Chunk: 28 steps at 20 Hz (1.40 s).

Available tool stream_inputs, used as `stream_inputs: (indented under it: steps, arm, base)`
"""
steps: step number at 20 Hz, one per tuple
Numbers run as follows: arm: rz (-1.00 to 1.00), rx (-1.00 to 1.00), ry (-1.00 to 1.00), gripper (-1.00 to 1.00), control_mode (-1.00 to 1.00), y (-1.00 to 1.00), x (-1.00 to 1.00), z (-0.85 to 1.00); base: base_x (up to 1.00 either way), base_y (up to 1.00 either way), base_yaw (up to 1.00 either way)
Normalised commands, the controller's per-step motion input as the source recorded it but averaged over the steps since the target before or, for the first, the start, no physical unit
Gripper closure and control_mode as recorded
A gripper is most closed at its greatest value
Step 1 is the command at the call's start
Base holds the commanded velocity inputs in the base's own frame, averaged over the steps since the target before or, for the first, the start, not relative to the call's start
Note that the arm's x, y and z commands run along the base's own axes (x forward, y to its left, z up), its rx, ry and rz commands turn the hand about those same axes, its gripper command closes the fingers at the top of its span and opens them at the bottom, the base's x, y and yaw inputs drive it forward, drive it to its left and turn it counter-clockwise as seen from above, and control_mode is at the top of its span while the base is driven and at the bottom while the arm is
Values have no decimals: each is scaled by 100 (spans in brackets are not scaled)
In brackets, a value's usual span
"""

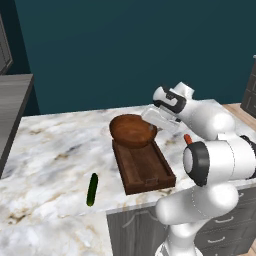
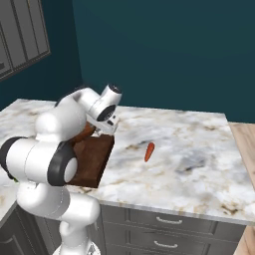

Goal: Place the two vegetables and bowl onto the tray for setting up a vegetable dip station.

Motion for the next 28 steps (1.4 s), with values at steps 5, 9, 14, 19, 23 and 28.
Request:
stream_inputs:
  steps: [5, 9, 14, 19, 23, 28]
  arm:
    - [-3, -8, 10, 100, -100, -19, -7, -6]
    - [-5, -8, 10, 100, -100, -15, 0, -6]
    - [-5, -2, 4, 100, -100, -15, 0, -1]
    - [-3, 0, 0, 100, -100, -13, -1, 0]
    - [-2, 0, -2, 100, -100, -3, -1, -4]
    - [-2, 0, -2, 100, -100, 0, 1, -4]
  base:
    - [0, 0, 0]
    - [0, 0, 0]
    - [0, 0, 0]
    - [0, 0, 0]
    - [0, 0, 0]
    - [0, 0, 0]
